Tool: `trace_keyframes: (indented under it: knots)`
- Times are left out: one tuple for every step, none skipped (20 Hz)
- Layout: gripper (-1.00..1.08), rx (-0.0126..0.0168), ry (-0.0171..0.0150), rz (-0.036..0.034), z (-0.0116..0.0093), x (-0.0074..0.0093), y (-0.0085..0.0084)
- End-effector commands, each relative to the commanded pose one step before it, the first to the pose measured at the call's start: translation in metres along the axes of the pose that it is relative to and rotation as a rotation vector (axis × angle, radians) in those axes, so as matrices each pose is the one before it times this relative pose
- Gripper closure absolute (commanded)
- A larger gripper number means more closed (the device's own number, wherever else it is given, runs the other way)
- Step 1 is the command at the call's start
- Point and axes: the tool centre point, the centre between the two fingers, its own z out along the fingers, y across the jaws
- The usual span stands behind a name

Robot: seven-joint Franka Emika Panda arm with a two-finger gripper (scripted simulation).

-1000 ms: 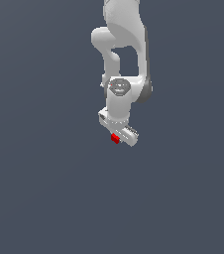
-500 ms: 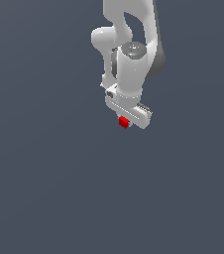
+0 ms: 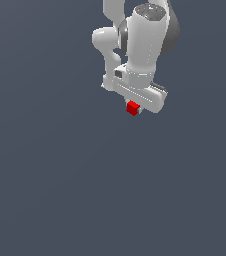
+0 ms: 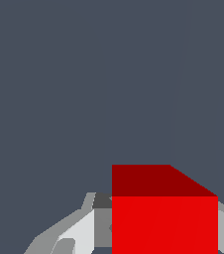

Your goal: Pick up the red cube and move it to a goal position.

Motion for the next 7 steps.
trace_keyframes:
  knots:
    - [1.08,-0.00077,-0.00035,0.00018,-0.01121,-0.00404,-0.00162]
    - [1.08,0.0,0.0,0.0,-0.00306,-0.00104,-0.00057]
    - [1.08,0.0,0.0,0.0,-0.00249,-0.00084,-0.00048]
    - [1.08,0.00024,-0.00034,-0.00026,-0.00193,-0.00067,-0.0004]
    - [1.08,0.0,0.0,0.0,-0.00138,-0.00047,-0.00028]
    - [1.08,0.0,0.0,0.0,-0.00083,-0.00028,-0.00017]
    - [1.08,0.0,0.0,0.0,-0.00028,-0.00009,-0.00006]
